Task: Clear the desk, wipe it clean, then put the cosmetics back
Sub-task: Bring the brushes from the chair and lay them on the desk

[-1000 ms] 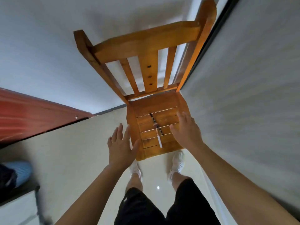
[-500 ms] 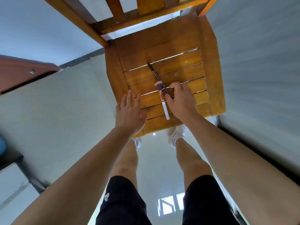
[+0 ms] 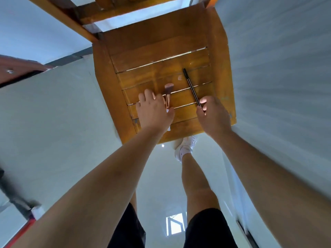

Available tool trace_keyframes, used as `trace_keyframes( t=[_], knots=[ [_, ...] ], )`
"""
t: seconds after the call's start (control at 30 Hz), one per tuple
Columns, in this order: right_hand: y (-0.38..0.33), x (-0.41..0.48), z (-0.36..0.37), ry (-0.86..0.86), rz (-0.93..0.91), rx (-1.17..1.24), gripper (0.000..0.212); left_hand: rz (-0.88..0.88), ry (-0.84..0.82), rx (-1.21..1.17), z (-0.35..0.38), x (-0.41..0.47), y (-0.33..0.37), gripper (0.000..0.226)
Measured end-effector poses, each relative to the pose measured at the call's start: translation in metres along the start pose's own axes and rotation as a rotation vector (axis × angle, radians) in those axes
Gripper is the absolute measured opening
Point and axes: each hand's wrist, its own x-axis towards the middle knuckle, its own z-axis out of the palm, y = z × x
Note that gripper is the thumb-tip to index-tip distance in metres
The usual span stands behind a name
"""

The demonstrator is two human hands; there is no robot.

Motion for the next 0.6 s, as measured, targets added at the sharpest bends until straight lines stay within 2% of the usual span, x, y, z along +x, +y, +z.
trace_keyframes(
  t=[0.13,0.3,0.47,0.6],
  knots=[
    [0.014,-0.008,0.002,-0.034,-0.024,0.055,0.025,0.000,0.060,-0.128,0.005,0.001,-0.003,0.031],
    [0.012,-0.024,-0.016,-0.002,0.002,0.162,0.025,-0.054,0.089,-0.325,-0.023,-0.018,-0.019,0.025],
    [-0.032,-0.058,-0.084,0.052,-0.070,0.274,0.030,-0.126,0.183,-0.455,-0.115,-0.058,-0.019,0.014],
    [-0.093,-0.099,-0.162,0.111,-0.302,0.283,0.019,-0.204,0.411,-0.602,-0.218,-0.105,-0.012,0.013]
  ],
)
